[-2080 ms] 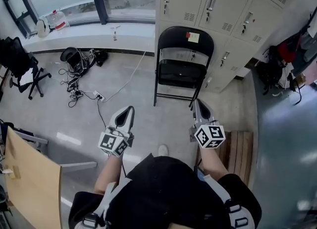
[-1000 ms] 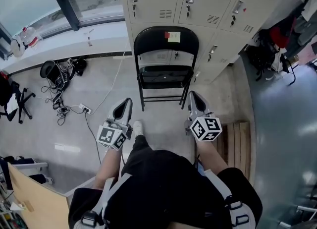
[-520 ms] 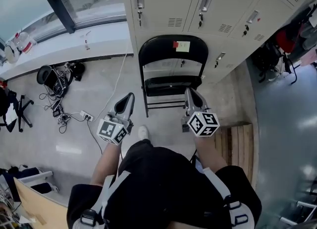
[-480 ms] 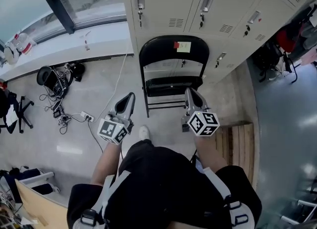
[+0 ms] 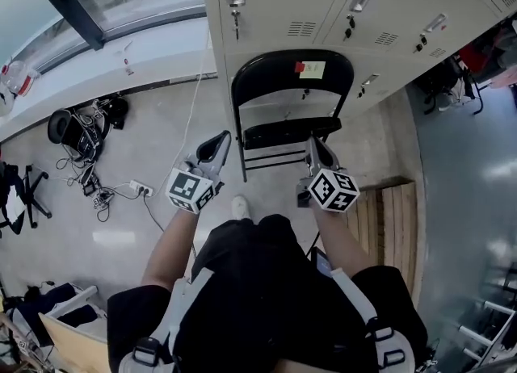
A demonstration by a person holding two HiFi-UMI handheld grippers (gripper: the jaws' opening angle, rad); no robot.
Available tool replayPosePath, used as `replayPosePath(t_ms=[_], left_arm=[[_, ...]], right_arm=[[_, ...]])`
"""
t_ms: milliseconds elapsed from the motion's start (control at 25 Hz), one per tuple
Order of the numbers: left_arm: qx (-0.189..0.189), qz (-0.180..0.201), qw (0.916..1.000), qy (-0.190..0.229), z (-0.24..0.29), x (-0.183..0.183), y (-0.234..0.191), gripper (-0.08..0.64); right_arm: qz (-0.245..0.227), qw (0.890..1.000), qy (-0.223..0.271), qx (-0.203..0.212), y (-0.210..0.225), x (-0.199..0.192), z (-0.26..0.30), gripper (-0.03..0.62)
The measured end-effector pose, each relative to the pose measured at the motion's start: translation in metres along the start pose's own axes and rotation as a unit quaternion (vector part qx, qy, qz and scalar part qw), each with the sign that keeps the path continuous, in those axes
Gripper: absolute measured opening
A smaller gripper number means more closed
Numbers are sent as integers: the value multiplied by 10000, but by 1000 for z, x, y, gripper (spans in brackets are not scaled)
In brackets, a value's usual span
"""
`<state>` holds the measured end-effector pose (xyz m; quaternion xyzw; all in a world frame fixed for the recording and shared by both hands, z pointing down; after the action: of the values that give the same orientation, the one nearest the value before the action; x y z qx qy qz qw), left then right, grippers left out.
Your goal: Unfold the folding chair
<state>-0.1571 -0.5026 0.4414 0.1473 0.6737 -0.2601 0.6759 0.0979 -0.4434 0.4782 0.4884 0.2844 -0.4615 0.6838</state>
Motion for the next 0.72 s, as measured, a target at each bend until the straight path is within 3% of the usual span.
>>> replayPosePath(t_ms=[280, 400, 720], left_arm=[[-104, -119, 9995, -277, 29, -22, -36, 3], [-99, -197, 9989, -404, 46, -28, -55, 56], [-126, 57, 9954, -948, 108, -35, -101, 171]], right_arm=[[443, 9973, -430, -406, 12, -29, 18, 5], [531, 9953, -544, -595, 23, -35, 25, 5], [806, 9894, -790, -918, 49, -33, 50, 16]])
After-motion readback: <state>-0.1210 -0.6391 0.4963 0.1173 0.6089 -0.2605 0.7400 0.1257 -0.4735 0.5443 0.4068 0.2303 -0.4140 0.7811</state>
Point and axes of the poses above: the fingertips, and each gripper's own axes: z forward along the fingers, y to its right, x out of its top, the point moved 4 cm from there along -z, backward along the fingers, and after that the axes turned 4 degrees about -x, right-handed, at the moved point
